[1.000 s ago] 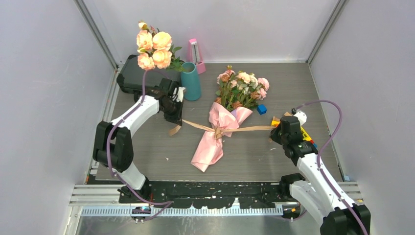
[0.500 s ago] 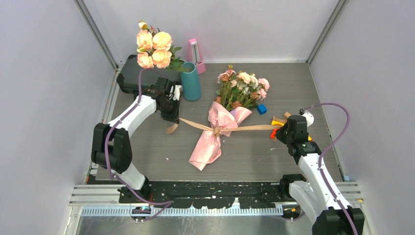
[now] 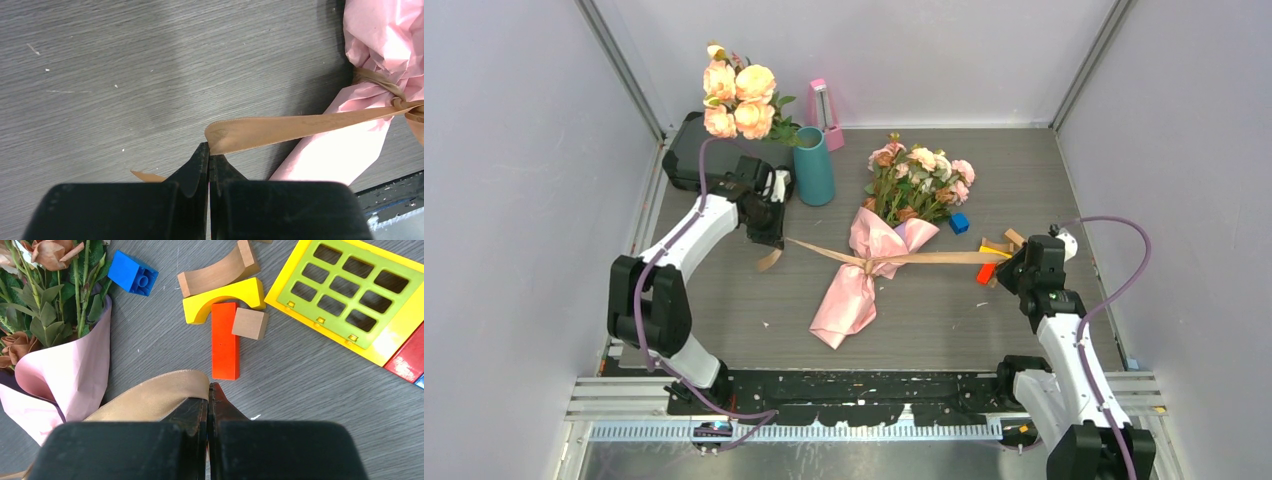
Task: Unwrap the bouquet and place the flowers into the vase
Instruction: Untie the ribbon from the wrapping paper.
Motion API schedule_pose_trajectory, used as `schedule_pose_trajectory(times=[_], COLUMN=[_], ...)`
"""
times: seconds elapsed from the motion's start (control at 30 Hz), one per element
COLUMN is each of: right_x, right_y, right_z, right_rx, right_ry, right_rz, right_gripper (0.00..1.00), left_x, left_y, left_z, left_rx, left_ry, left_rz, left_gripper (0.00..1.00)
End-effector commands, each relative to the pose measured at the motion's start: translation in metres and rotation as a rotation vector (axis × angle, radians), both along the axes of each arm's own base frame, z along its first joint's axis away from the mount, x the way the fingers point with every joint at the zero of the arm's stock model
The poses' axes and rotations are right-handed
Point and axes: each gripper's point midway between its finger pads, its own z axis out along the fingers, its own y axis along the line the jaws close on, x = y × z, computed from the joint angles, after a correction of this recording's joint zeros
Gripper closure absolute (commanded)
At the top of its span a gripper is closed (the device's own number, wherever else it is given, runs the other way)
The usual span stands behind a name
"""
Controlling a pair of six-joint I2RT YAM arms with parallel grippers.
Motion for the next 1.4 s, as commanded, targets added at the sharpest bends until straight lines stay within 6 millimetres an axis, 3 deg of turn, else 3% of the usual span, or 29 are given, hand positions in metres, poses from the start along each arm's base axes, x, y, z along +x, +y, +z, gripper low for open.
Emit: schedule_pose_trajectory(times=[0.0,0.7,1.17,1.37], right_x=[0.004,0.002,-0.002,-0.008], right_y=[-0.002,-0.010,-0.012,-0.014], right_z=[0.011,0.020,0.027,0.041], right_rx=[0.002,0.019,0.018,-0.001], right_ry=[-0.041,-0.053,-0.060,-0.079], right_rz=[0.010,-0.007,-0.012,-0.022], right_gripper=[1.00,1.00,1.00,1.00], left_x=[0.005,0.010,0.013,0.013], left_y=[0.007,0.034,0.065,0.087], left_z=[0.019,0.031,0.043,0.052], left_rx=[0.000,0.065,0.190,0.286], left_ry=[-0.064,-0.125,-0.198,-0.236], left_rz=[0.021,0.089,0.160,0.213], left_gripper=[1.00,1.00,1.00,1.00])
